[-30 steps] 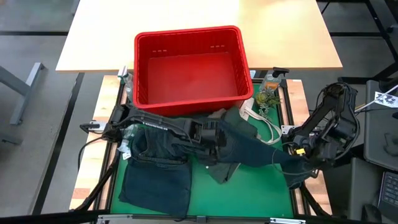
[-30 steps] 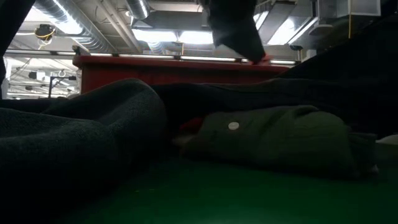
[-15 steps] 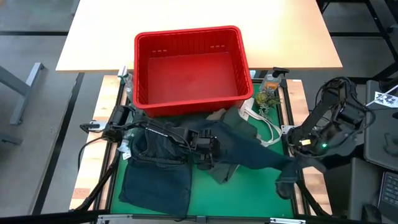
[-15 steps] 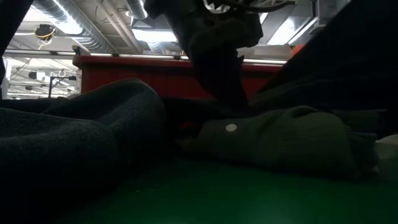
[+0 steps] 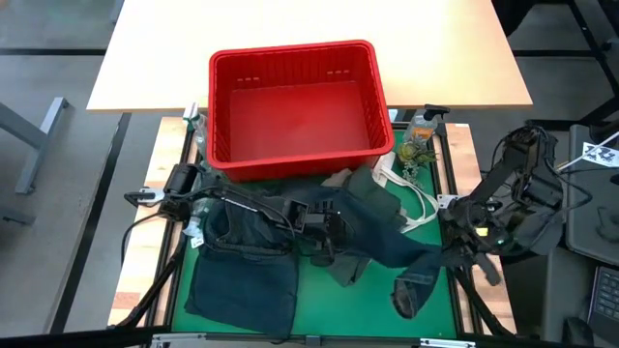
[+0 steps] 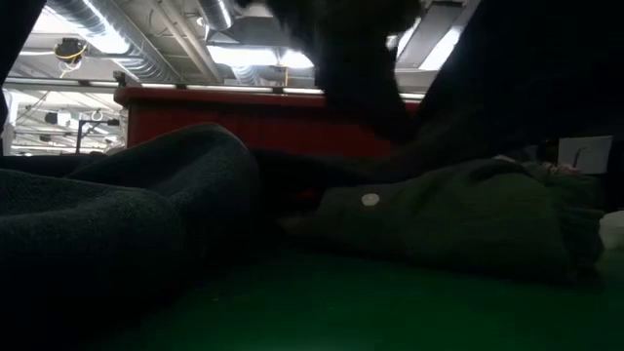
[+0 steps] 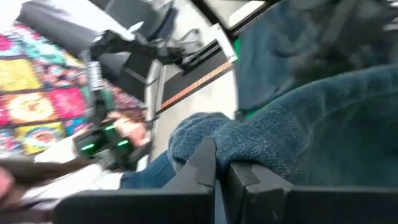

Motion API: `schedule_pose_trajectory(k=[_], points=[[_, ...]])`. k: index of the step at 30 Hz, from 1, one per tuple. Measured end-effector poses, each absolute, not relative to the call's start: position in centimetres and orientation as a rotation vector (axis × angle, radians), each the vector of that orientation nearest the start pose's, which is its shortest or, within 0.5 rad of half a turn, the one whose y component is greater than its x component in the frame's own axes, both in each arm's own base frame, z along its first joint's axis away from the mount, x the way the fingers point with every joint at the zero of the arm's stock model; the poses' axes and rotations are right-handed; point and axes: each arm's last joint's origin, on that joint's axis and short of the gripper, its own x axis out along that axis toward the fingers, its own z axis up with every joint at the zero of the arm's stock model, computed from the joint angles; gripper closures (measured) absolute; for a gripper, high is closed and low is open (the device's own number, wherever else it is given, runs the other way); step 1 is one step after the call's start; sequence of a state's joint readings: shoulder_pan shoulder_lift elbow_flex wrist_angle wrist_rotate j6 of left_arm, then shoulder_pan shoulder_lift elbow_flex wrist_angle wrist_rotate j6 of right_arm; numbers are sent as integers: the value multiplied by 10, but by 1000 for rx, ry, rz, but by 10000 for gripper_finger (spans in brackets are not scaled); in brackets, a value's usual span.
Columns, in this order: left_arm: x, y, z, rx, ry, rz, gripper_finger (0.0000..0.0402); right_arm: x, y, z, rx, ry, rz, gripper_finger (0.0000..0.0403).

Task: Fold laundry
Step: Fold the dark blue pants

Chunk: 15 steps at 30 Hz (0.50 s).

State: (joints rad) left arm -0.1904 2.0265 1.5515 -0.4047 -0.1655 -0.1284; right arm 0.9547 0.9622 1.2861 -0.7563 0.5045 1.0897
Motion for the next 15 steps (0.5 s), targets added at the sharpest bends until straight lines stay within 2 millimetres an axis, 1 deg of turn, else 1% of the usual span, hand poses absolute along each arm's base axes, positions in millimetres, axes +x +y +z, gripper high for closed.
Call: schedule_pose_trajectory(k=[2,5,8,12,15], points=[[435,-85,225,38,851,19,308,115,127,413,764,517,169,400],[436,-97,243,29,848,1,308,128,126,409,759,509,102,400],[437,-112,261,-16,795,-23,308,143,122,404,723,507,42,400],[436,-131,276,-30,757,-79,308,162,115,399,694,529,1,400],[434,-140,283,-31,734,-100,307,173,110,396,696,541,-30,400]])
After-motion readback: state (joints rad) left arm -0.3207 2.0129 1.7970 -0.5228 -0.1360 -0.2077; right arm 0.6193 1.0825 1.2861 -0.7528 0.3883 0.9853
